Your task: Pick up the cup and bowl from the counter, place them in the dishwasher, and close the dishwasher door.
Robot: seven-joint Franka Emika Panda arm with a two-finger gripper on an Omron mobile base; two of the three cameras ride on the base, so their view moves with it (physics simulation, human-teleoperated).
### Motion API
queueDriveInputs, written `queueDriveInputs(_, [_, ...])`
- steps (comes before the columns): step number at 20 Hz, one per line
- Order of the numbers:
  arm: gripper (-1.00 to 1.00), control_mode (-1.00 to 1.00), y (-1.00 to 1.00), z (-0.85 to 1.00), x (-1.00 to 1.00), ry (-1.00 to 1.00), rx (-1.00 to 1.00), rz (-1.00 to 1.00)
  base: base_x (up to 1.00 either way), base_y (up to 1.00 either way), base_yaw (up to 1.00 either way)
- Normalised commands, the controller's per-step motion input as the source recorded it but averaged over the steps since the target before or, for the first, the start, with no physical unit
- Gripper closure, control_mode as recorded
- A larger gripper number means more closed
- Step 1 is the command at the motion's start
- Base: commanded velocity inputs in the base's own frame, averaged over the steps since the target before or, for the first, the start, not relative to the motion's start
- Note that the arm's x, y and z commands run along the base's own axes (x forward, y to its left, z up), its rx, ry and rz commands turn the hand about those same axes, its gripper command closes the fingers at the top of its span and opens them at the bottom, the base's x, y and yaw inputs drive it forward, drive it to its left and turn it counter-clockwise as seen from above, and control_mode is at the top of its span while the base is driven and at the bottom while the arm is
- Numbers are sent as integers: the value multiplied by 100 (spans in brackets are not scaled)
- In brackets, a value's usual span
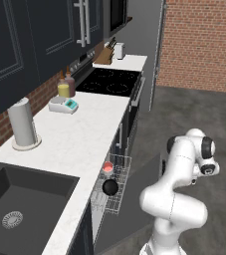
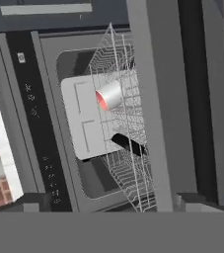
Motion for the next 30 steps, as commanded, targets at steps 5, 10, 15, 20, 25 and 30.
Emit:
queueDriveInputs(5, [-100,-100,-61,-99,-10,-1,22,0,0,0,0])
queueDriveInputs(10, [-100,-100,-6,-100,0,-5,17,0,0,0,0])
queueDriveInputs(15, [-100,-100,0,-99,14,-3,15,0,0,0,0])
queueDriveInputs(20, [-100,-100,8,-77,44,0,13,0,0,0,0])
queueDriveInputs(25, [-100,-100,31,-56,49,0,9,0,0,0,0])
queueDriveInputs(30, [-100,-100,40,-33,46,0,11,0,0,0,0])
